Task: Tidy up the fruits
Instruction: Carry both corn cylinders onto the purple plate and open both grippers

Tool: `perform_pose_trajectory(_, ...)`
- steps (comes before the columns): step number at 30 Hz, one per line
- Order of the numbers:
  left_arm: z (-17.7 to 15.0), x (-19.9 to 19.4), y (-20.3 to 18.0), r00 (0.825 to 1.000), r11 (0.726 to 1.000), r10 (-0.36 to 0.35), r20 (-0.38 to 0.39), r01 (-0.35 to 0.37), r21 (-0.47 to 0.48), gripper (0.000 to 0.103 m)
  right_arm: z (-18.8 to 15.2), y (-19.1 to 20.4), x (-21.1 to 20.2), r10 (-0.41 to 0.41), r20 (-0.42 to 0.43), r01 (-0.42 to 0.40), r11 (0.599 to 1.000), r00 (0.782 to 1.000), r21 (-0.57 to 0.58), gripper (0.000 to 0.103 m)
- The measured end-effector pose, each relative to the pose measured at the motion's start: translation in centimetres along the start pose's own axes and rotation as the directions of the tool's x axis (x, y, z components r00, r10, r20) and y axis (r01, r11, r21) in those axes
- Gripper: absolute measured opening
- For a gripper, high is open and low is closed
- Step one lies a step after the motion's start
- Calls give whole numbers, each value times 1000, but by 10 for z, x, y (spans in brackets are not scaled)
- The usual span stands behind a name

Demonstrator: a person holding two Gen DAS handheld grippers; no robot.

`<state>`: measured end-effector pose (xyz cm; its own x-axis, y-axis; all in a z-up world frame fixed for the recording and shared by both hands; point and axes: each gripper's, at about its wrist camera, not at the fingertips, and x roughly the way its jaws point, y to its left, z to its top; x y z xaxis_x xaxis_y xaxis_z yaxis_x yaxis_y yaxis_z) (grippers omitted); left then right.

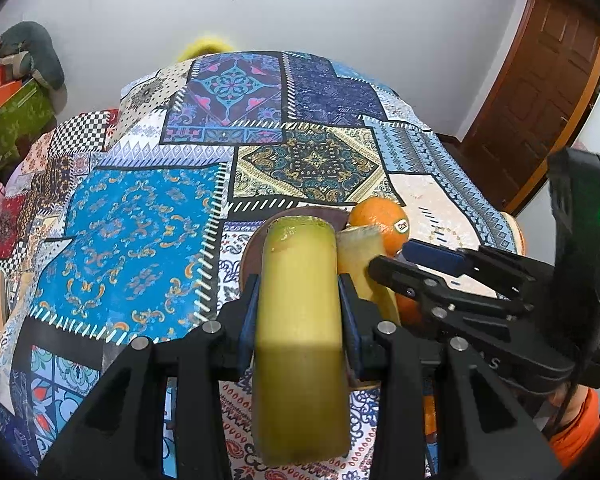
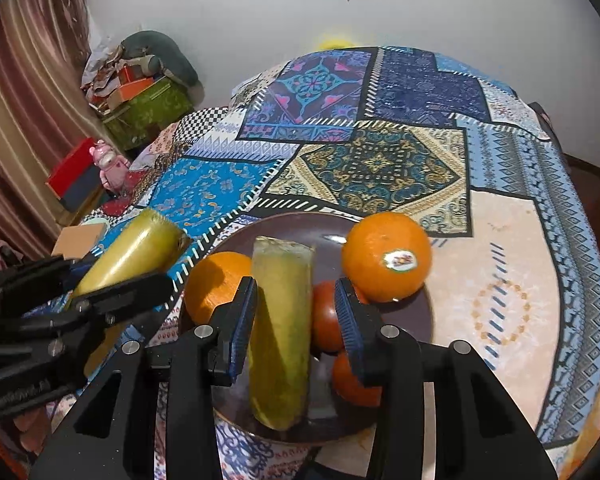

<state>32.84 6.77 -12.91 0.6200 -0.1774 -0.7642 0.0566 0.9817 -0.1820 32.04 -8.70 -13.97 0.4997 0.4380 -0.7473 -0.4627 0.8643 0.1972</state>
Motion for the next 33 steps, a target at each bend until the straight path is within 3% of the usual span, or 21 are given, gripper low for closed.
perform_pose_trajectory(11,25,21,-8,999,1000,-20,-29,19,-22,37,-5,-22,-20,-3,37,3,1000,999,23,38)
perform_pose_trajectory(21,40,56,-8,996,999,39,-76,-42,-32,37,-8,-28,-19,18,52,-20,999,999,28,38)
perform_pose_trajectory(25,43,56,-5,997,998,16,-79,-21,-58,35,-9,-29,-17,25,51,-27,999,998,32,38)
perform_pose_trajectory(33,41,53,-22,997,999,43,-71,-40,37,36,-12,-30,-17,24,49,-26,999,998,29,38)
